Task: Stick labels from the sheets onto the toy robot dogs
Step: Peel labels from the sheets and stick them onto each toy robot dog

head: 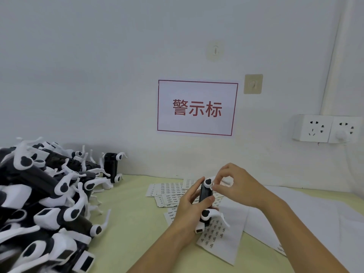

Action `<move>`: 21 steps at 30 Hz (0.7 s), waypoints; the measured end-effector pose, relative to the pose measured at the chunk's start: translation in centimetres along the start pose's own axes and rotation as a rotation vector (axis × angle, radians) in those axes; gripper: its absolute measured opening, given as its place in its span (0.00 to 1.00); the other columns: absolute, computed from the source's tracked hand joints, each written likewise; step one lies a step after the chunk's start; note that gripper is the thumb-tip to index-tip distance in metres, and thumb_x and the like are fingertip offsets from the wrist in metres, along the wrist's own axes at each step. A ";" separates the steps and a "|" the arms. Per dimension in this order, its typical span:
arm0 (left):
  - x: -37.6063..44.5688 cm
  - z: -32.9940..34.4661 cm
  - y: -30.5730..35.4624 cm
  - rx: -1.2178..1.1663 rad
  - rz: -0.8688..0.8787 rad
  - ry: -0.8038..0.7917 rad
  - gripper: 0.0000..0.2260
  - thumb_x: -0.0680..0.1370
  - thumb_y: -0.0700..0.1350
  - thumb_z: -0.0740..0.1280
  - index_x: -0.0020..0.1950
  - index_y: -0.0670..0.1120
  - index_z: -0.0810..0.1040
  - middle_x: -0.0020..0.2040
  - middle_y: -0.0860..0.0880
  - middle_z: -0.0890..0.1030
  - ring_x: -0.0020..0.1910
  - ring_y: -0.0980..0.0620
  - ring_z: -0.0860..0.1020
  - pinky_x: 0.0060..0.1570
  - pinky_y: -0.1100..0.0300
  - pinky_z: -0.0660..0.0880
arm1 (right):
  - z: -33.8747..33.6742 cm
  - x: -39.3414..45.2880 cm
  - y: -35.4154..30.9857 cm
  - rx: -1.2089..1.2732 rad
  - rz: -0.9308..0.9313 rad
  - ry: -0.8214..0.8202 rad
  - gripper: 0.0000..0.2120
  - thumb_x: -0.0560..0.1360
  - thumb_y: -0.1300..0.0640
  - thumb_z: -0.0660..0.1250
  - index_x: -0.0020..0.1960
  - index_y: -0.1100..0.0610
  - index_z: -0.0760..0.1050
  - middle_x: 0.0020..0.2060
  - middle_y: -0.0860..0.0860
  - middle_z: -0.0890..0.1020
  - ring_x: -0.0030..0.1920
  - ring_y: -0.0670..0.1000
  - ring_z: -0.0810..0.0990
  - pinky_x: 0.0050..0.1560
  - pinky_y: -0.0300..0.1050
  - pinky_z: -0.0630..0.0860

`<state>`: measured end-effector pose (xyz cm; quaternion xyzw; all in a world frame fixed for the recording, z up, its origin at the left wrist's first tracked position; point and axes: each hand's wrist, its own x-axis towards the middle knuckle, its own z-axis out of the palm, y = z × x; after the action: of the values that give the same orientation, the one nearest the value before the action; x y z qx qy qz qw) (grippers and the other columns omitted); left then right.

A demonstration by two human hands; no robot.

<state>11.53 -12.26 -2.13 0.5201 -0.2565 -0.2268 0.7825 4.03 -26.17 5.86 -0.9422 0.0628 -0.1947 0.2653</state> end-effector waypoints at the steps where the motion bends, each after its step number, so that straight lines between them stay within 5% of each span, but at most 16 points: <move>1: -0.1 0.0 0.0 0.005 0.000 0.002 0.26 0.75 0.37 0.73 0.66 0.62 0.78 0.63 0.50 0.80 0.53 0.47 0.85 0.62 0.46 0.77 | -0.1 0.0 0.0 -0.020 -0.002 0.000 0.05 0.75 0.51 0.72 0.41 0.46 0.79 0.53 0.44 0.75 0.56 0.44 0.74 0.59 0.42 0.68; 10: -0.1 0.1 -0.1 0.068 0.007 -0.005 0.29 0.74 0.34 0.74 0.64 0.65 0.78 0.63 0.52 0.81 0.56 0.41 0.83 0.64 0.41 0.75 | -0.4 0.1 -0.7 -0.138 -0.004 -0.075 0.11 0.77 0.57 0.69 0.38 0.43 0.76 0.52 0.43 0.71 0.58 0.48 0.70 0.62 0.47 0.69; 21: 0.2 0.2 -0.3 0.114 0.039 0.009 0.29 0.73 0.36 0.74 0.65 0.65 0.78 0.61 0.54 0.82 0.57 0.42 0.82 0.65 0.44 0.75 | 0.4 0.0 -1.8 -0.360 -0.136 0.035 0.05 0.75 0.58 0.71 0.44 0.49 0.83 0.49 0.43 0.69 0.55 0.46 0.66 0.61 0.45 0.67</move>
<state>11.51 -12.59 -2.36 0.5599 -0.2756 -0.1944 0.7568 4.25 -24.45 6.52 -0.9729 0.0372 -0.2144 0.0776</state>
